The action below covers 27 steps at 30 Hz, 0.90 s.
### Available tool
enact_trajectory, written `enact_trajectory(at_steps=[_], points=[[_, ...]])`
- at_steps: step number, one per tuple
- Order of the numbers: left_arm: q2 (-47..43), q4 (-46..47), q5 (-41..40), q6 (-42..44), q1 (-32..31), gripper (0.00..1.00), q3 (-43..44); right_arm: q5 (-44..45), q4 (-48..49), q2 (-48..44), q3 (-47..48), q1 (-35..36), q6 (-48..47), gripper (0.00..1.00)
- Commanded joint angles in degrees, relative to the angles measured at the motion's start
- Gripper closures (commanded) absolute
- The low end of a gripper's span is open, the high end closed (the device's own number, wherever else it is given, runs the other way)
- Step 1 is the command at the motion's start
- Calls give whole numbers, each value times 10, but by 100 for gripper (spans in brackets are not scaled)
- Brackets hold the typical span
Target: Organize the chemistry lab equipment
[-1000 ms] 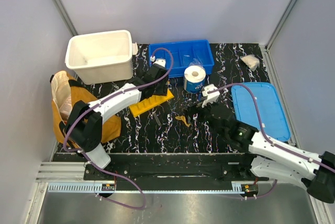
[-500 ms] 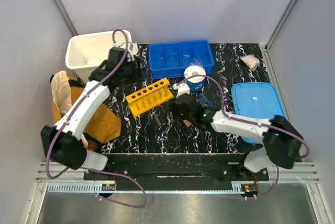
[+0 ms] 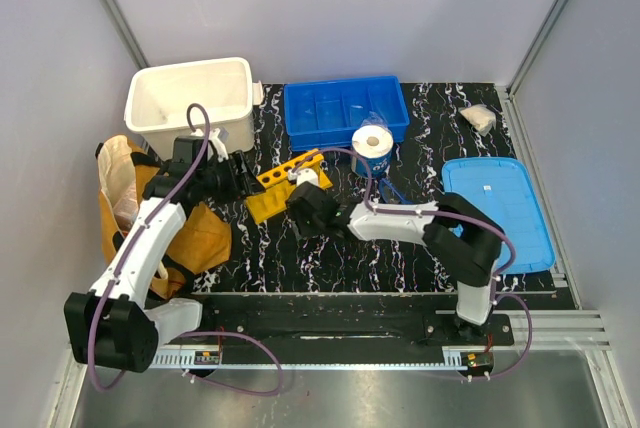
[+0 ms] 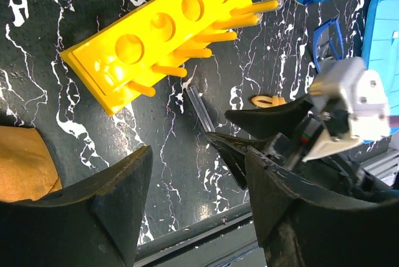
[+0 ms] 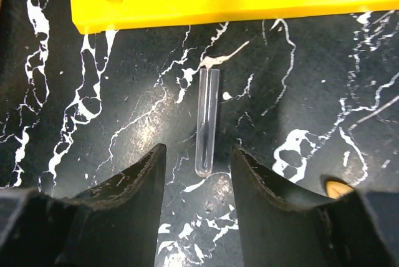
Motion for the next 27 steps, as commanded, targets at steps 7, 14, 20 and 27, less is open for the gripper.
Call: enact_trajectory(at_steps=[7, 14, 20, 27], points=[[-72, 16, 23, 15, 8, 35, -28, 37, -20, 67, 62, 12, 1, 54], [-106, 12, 20, -1, 8, 35, -49, 83, -48, 100, 101, 15, 4, 58], [-125, 2, 14, 0, 8, 35, -64, 131, -69, 121, 116, 18, 12, 63], [-161, -18, -11, 16, 7, 35, -71, 124, -76, 93, 112, 18, 45, 76]])
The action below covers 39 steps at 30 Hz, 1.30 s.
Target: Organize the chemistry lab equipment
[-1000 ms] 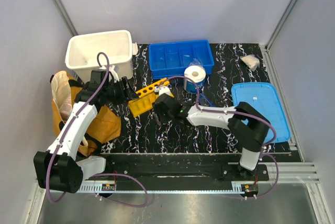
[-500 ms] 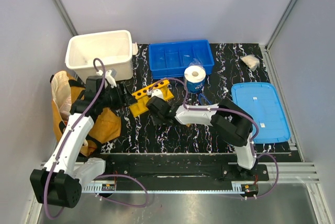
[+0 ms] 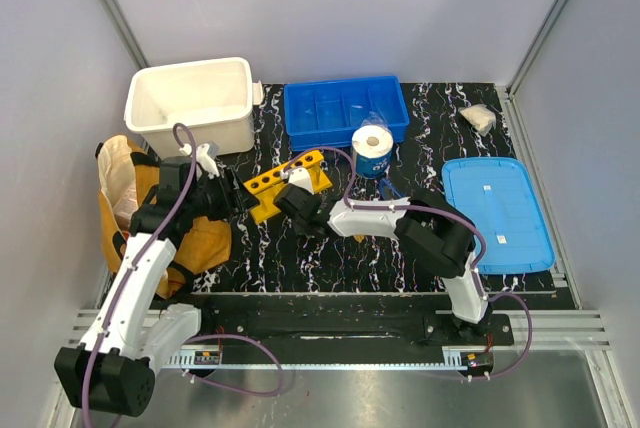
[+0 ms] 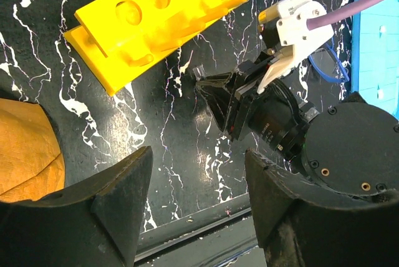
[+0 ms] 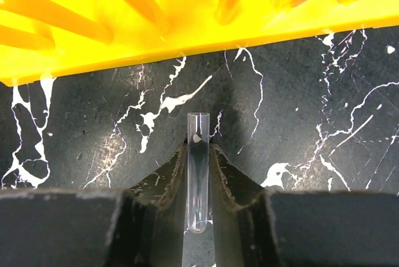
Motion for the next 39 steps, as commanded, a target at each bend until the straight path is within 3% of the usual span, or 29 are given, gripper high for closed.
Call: enact_trajectory(at_steps=[1, 9, 14, 18, 23, 27, 39], points=[[-32, -4, -13, 12, 2, 35, -2, 10, -20, -22, 9, 5, 40, 77], [-61, -11, -16, 12, 0, 38, -8, -53, 5, -76, -30, 3, 112, 81], [-82, -7, -40, -3, -28, 38, -12, -116, 70, -149, -86, -22, 225, 82], [-103, 23, -105, -40, -97, 39, -28, -188, 199, -204, -161, -50, 366, 82], [-87, 77, -207, -82, -227, 41, -42, -217, 310, -235, -224, -69, 499, 82], [-73, 121, -288, -100, -305, 42, -47, -205, 347, -252, -248, -76, 554, 82], [-17, 222, -421, -110, -423, 49, -71, -172, 449, -294, -334, -81, 679, 82]])
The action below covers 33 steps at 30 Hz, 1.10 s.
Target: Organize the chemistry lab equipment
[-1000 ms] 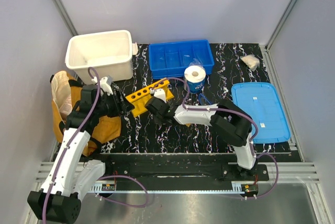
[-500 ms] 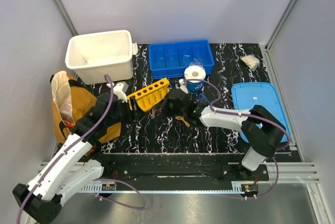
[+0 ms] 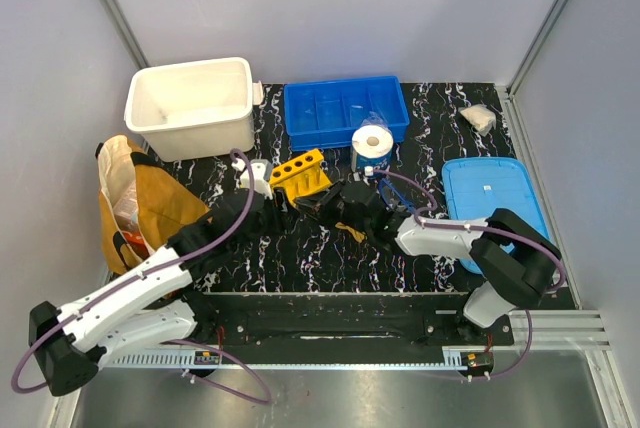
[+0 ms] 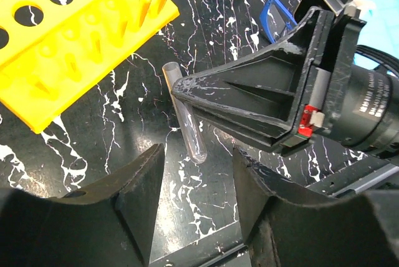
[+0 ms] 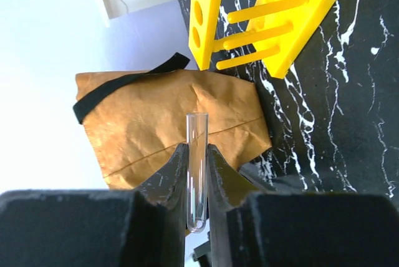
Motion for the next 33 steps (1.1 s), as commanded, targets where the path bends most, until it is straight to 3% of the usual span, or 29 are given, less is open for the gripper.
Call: enact_trajectory(at_steps=[1, 8, 23, 33], points=[[19, 80, -83, -9, -31, 49, -12, 18, 71, -33, -15, -5, 63, 82], [43, 93, -136, -11, -72, 55, -1, 42, 69, -63, -34, -5, 78, 82], [60, 103, -170, -13, -93, 66, 2, 39, 90, -63, -48, -5, 85, 82], [69, 92, -190, -4, -94, 83, 17, 27, 89, -56, -45, -3, 73, 81]])
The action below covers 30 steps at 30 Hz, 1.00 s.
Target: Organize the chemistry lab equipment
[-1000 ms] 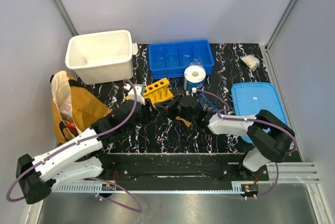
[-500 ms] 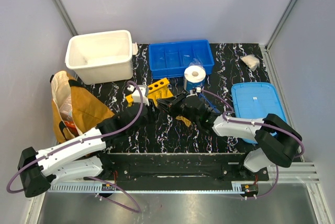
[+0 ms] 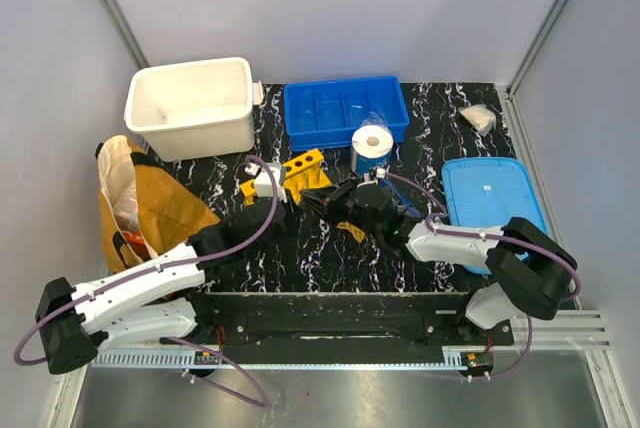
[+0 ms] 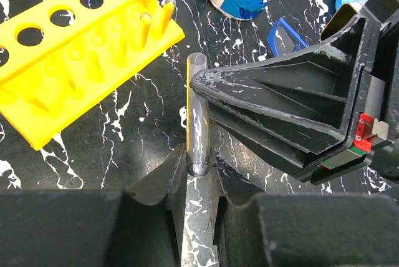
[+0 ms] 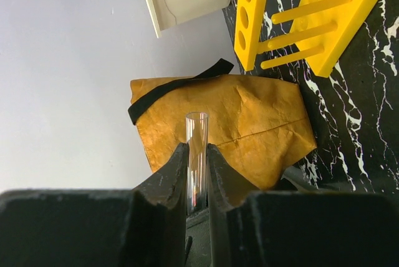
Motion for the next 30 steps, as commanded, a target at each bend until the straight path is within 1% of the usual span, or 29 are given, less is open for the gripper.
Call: enact_trajectory(at_steps=[1, 5, 8, 10, 13, 16, 20, 21, 22, 25, 28, 30], points=[[12, 13, -44, 8, 0, 85, 33, 0, 21, -2, 6, 1, -8, 80], [25, -19, -46, 11, 0, 89, 57, 6, 18, -10, -6, 4, -12, 76], [28, -28, -39, 11, 3, 89, 67, 15, 11, -23, -20, 2, -29, 68], [37, -47, -15, 7, 11, 89, 81, 19, -24, -49, -28, -1, -61, 57], [62, -106, 0, 1, 20, 89, 128, 59, -76, -105, -59, -4, -116, 45], [88, -184, 17, 11, 34, 89, 189, 107, -122, -187, -100, -7, -181, 33], [124, -273, 69, 32, 71, 88, 261, 150, -207, -309, -124, -7, -277, 18], [130, -295, 78, 34, 82, 88, 278, 154, -222, -331, -127, -7, -301, 13], [138, -316, 88, 40, 92, 88, 297, 153, -236, -352, -129, -7, -330, 1], [160, -373, 127, 60, 125, 87, 342, 137, -293, -393, -122, -7, -405, 0], [186, -417, 154, 84, 151, 87, 384, 113, -341, -408, -110, -7, -445, 0], [204, -441, 160, 98, 168, 87, 405, 94, -348, -408, -106, -7, -463, 0]])
